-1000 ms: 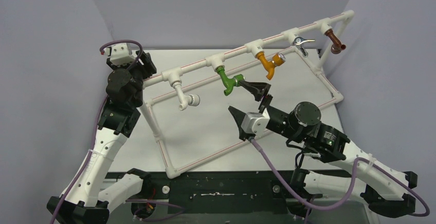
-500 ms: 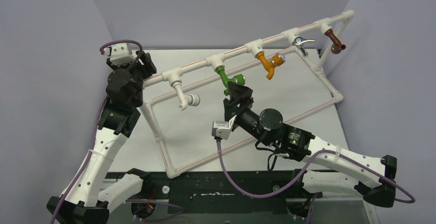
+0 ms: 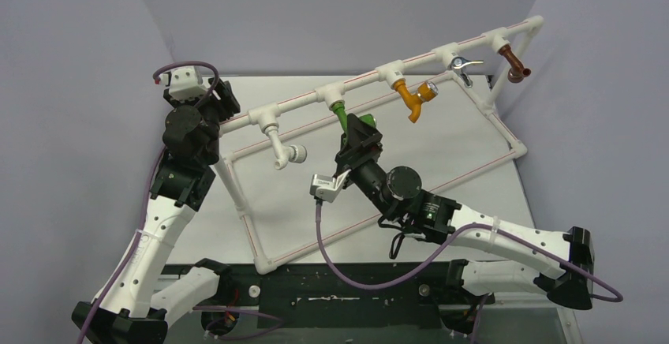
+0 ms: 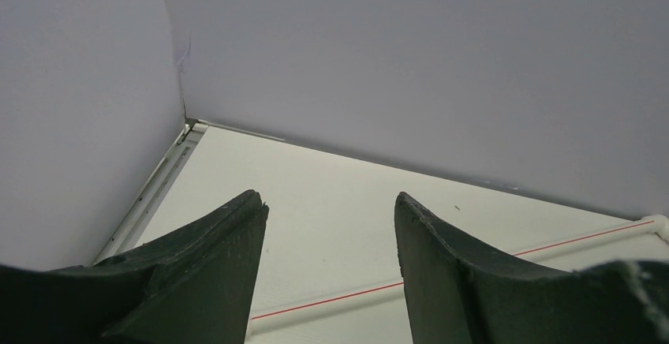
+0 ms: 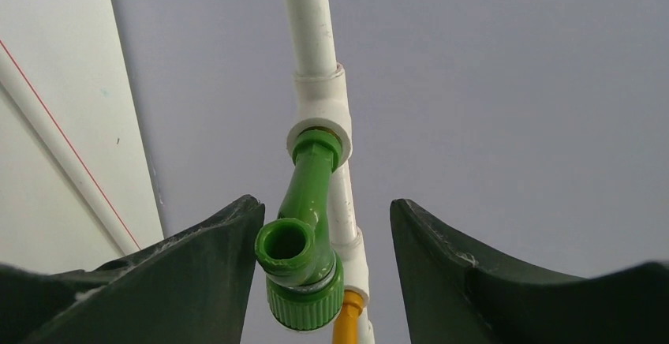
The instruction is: Install the water faucets
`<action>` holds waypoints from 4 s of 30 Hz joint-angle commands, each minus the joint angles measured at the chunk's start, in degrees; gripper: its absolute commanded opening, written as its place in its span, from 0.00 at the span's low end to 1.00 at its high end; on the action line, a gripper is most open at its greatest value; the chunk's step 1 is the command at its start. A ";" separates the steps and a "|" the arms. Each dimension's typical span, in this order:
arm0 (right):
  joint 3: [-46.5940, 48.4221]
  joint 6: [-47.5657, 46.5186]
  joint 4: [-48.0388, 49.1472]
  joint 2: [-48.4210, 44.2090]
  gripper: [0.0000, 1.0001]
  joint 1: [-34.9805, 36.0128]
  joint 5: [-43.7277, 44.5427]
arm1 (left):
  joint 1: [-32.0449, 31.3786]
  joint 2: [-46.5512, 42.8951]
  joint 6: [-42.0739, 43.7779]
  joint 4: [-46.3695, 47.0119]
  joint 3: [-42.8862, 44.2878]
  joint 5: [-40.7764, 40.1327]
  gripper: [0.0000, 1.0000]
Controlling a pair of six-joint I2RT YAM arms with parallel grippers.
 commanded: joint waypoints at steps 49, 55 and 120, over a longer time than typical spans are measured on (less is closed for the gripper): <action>5.47 83.20 18.41 2.51 0.00 -0.52 14.74 | -0.86 1.23 1.25 -14.20 -3.39 1.98 0.58; 3.39 102.49 20.01 0.98 0.00 -1.43 19.13 | -0.88 0.99 1.25 -14.13 -3.41 2.07 0.58; 3.05 179.73 -2.75 -0.30 0.76 -4.16 23.24 | -0.68 1.52 1.26 -14.21 -3.42 1.89 0.58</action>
